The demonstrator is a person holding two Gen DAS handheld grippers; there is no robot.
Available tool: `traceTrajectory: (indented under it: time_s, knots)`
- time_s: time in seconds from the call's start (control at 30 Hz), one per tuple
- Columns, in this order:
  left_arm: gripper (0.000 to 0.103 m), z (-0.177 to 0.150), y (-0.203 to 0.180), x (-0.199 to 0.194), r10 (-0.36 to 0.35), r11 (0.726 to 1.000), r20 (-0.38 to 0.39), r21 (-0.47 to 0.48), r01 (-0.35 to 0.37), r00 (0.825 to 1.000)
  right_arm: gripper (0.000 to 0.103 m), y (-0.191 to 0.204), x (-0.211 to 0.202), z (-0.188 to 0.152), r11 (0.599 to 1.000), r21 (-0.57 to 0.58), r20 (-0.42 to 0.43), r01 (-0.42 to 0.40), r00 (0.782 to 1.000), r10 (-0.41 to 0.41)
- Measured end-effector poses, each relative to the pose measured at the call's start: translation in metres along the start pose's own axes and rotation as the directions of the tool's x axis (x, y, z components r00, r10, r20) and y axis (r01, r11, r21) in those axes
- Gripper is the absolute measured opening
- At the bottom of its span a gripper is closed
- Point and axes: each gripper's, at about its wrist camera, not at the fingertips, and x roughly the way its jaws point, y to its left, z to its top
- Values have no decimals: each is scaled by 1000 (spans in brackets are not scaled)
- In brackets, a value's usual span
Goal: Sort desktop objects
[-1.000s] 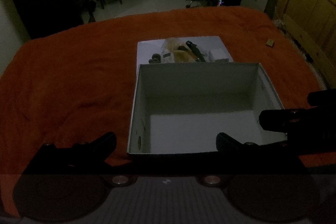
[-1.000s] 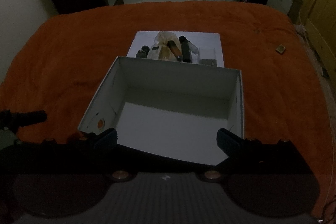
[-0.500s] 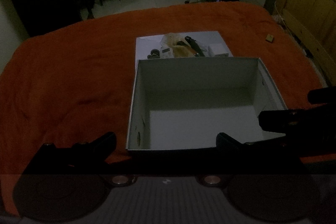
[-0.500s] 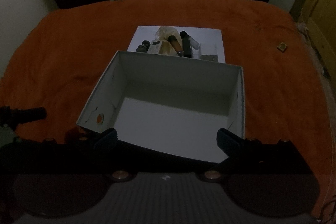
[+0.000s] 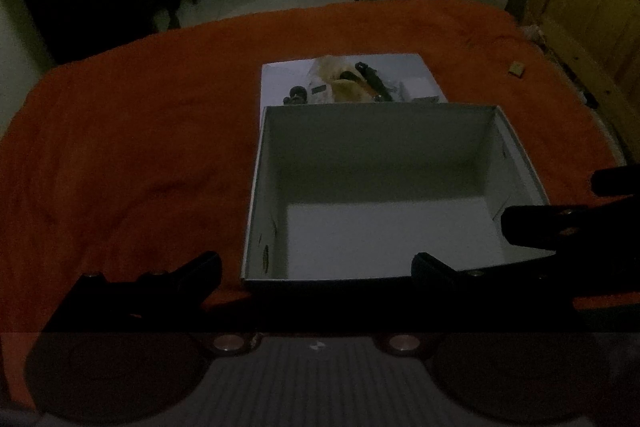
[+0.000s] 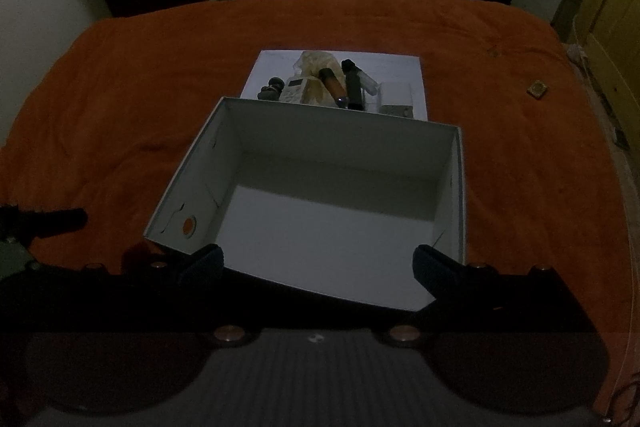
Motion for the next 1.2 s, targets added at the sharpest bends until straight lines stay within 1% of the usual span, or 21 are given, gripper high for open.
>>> traceTrajectory:
  time_s: [0.4, 0.63, 0.73, 0.83, 0.9, 0.97, 1.03, 1.13, 1.2]
  knots:
    - [103, -1, 1, 0, 0, 1000, 4, 5, 0, 1000, 103, 0, 2, 5, 1000, -1, -4, -8, 1000, 8]
    - [102, 9, 6, -5, -38, 999, 4, -30, 38, 999, 103, -7, -1, 11, 1000, 25, -1, -10, 1000, 10]
    - [103, 13, 7, -7, -55, 998, 5, -44, 55, 998, 103, -8, -1, 16, 999, 42, 17, -10, 1000, 9]
    - [102, 18, 8, -8, -70, 996, 5, -60, 70, 998, 103, -8, -2, 23, 999, 33, 47, -3, 999, 1]
    - [102, 26, 5, -3, -72, 995, -10, -73, 71, 997, 103, -6, -3, 28, 1000, 20, 63, 2, 998, -4]
    - [102, 33, 4, -1, -96, 992, -47, -81, 92, 994, 103, -7, -5, 33, 999, 34, 65, -5, 998, 3]
    - [103, 40, 5, 4, -149, 986, -78, -88, 142, 986, 103, -8, -6, 38, 999, 48, 68, -12, 998, 9]
    - [103, 51, 5, 8, -183, 982, -67, -63, 179, 981, 103, -10, -8, 46, 997, 76, 69, -29, 997, 24]
    - [102, 57, 5, 8, -176, 984, -42, -49, 174, 984, 103, -14, -10, 53, 996, 80, 79, -26, 997, 20]
